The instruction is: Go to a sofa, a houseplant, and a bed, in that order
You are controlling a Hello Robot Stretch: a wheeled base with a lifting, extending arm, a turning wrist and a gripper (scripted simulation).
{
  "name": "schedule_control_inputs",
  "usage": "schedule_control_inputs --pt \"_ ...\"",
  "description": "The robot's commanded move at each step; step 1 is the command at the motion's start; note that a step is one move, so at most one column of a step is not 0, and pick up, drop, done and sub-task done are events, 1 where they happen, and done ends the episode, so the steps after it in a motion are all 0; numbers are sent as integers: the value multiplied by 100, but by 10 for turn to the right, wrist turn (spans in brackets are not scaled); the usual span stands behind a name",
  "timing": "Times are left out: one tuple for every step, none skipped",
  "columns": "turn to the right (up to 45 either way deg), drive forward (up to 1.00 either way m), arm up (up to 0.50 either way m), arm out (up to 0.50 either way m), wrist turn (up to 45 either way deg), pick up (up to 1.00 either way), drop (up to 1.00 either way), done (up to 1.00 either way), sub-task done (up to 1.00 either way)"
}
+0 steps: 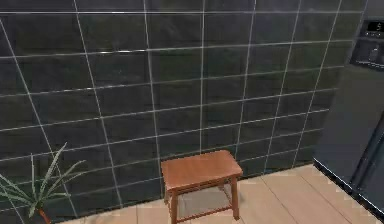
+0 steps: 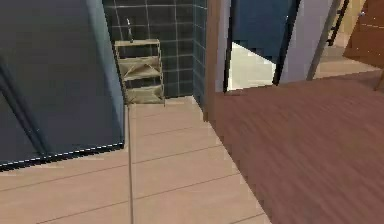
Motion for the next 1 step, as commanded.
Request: schedule_control_inputs --pt "450 0 0 0 0 0 0 0 0"
